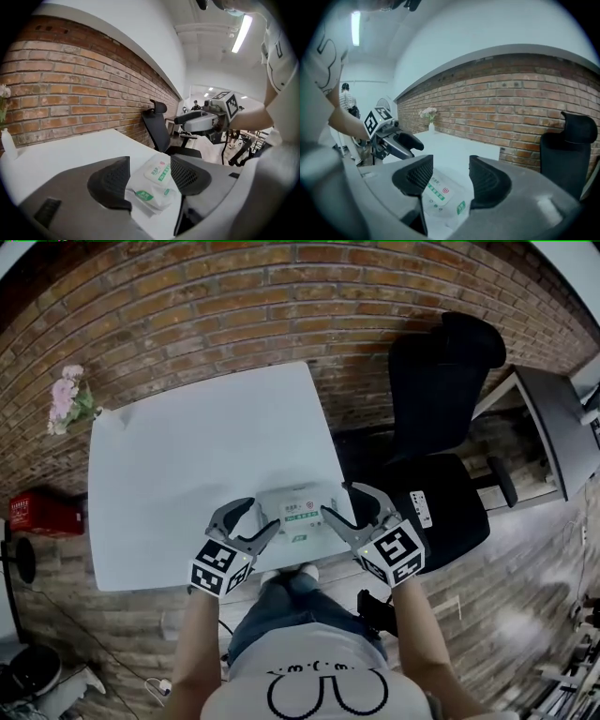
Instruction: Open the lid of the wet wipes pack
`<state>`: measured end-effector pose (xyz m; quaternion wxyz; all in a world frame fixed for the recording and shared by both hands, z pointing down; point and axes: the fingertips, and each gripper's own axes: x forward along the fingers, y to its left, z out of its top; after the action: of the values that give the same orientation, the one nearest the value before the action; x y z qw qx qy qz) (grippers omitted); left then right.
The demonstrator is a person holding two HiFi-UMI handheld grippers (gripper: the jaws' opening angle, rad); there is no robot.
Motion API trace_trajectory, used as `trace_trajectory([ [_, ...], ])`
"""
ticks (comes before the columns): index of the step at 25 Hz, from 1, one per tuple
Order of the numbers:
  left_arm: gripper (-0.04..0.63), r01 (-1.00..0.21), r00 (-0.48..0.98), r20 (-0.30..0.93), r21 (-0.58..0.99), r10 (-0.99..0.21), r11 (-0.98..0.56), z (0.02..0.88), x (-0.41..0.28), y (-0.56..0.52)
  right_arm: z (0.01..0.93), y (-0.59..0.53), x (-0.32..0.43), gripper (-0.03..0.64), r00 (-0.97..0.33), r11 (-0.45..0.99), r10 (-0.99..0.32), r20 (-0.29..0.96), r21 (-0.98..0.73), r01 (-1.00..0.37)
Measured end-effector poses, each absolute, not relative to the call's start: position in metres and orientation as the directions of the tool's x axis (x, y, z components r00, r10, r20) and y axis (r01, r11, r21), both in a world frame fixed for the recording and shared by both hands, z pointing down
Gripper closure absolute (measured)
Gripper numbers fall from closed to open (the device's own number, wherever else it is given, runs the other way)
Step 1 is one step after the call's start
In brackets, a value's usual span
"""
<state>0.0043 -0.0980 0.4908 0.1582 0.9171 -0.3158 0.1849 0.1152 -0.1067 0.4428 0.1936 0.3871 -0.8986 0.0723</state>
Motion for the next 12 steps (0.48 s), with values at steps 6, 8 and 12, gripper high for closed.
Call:
trace_trajectory([
  [6,0.330,-0.551,0.756,0.523,0.186,-0.393,-0.813,0.533,0.009,-0.079,0.490,-0.099,0.090,0.373,-0.677,0.803,-0.521,0.520,0.030,-0.595],
  [8,0.330,-0.532,0.753,0.546,0.179,-0.366,-0.828,0.545,0.011,-0.075,0.504,-0.096,0.082,0.363,-0.687,0.840,-0.466,0.558,0.036,-0.541],
  [12,0.330,-0.516,0.725,0.601,0.147,-0.338,-0.844,0.573,0.011,-0.074,0.530,-0.090,0.070,0.350,-0.687,0.905,-0.357,0.633,0.051,-0.423],
])
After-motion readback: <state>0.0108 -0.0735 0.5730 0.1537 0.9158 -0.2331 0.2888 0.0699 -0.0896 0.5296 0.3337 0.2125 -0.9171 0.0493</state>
